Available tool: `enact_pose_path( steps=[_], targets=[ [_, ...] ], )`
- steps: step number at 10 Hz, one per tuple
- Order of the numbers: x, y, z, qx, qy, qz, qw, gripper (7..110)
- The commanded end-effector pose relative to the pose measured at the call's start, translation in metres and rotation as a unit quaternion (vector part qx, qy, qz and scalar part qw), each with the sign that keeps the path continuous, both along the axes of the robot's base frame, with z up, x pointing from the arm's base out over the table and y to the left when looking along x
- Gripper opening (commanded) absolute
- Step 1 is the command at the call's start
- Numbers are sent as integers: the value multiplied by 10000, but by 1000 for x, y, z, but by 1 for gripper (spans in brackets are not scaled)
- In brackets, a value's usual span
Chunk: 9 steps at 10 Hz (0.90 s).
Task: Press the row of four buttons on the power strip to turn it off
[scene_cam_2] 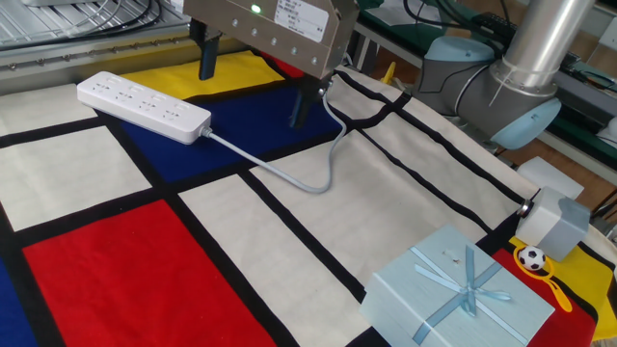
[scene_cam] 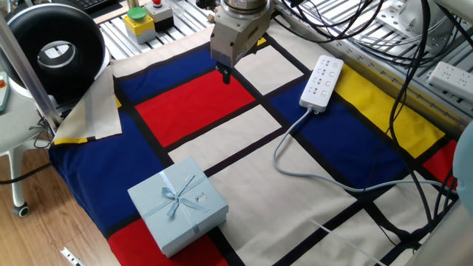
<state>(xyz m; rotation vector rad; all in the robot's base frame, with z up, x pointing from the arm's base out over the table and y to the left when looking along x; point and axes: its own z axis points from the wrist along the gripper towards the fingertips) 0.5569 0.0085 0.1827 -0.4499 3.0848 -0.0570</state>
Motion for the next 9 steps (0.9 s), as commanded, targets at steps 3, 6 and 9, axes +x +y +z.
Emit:
enact_pose_path(
  steps=[3,6,9],
  targets=[
    [3,13,3,207,-78,-243,9995,22],
    [3,18,3,320,-87,-588,9977,22],
    [8,21,1,391,-174,-534,9977,22]
  ],
)
